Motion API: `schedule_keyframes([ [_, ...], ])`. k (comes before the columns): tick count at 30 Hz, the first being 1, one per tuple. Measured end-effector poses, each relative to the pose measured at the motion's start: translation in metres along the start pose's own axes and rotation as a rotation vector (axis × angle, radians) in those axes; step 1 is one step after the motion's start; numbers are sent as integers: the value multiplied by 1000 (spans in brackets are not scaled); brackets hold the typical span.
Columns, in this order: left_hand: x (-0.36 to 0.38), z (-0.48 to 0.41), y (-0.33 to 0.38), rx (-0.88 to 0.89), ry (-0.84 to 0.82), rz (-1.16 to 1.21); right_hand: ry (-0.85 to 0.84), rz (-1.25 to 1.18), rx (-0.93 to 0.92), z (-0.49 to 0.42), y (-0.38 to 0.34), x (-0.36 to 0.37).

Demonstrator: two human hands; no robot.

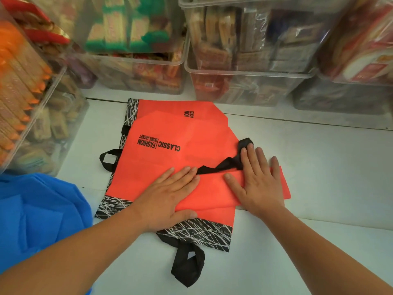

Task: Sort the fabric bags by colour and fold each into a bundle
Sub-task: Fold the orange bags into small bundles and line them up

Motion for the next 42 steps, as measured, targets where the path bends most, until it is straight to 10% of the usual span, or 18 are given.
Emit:
schedule_keyframes([
  [4, -7, 2, 12, 39, 119, -117, -124, -165, -40, -11, 11, -5],
  [11, -21, 42, 30, -1, 352, -128, 478, -279, -164, 38, -50, -81],
  [29, -40, 134, 63, 199, 293, 337, 107, -598, -293, 131, -95, 11],
  [33, -61, 103, 75, -94, 117, 761, -43, -929, -135, 148, -94, 0],
  [37, -61, 76, 80, -284, -24, 986, 186, -1130, -26, 145, -86, -11],
  [42, -56, 56, 81, -395, 16, 976, 255, -933, 27, 132, -77, -14],
])
Point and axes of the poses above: each hand's wrist, its own z-axis away from the middle knuckle, its own x-axis out of the palm, y = z × x, the point moved 5 cm from there along -z, towards the middle knuckle, and after that the axes turned 12 degrees about -x, right-handed, at the moved point
